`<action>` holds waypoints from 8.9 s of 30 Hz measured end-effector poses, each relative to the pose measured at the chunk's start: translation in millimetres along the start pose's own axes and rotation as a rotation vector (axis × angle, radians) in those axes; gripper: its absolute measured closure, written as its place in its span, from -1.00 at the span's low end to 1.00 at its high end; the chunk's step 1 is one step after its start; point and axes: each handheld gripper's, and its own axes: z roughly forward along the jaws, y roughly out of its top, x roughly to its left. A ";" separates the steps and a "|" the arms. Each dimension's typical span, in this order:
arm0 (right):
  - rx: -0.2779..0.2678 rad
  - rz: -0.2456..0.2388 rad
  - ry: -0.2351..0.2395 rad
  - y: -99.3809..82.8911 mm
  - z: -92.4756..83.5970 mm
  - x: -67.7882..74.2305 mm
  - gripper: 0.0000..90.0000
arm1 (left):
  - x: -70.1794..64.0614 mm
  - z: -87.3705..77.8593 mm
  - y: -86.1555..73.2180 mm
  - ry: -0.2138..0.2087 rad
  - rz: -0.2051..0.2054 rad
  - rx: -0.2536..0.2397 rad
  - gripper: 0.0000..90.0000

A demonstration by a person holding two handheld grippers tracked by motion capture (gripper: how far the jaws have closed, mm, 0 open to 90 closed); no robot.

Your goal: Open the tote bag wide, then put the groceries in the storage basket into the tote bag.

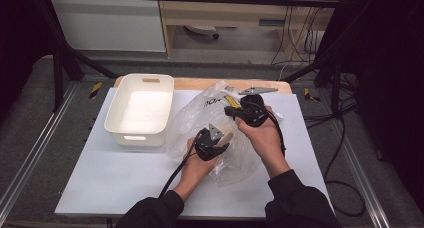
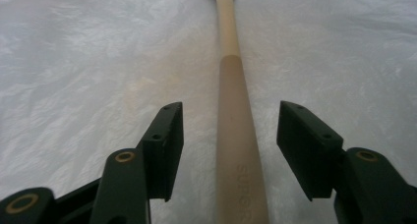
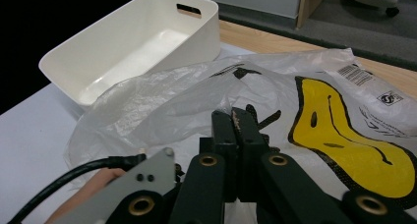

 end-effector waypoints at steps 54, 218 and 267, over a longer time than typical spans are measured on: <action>0.056 0.021 0.027 -38.7 13.2 -3.9 1.00 | 15.9 -132.0 -2.7 -0.185 -0.140 -0.215 -0.37; 0.274 0.073 -0.147 -192.7 -38.0 -9.5 -0.44 | 60.4 -101.1 -78.2 0.010 -0.061 0.134 0.99; 0.171 0.109 -0.267 -193.6 -76.5 -76.9 0.25 | 7.4 -132.8 -87.2 -0.063 -0.100 0.128 -0.24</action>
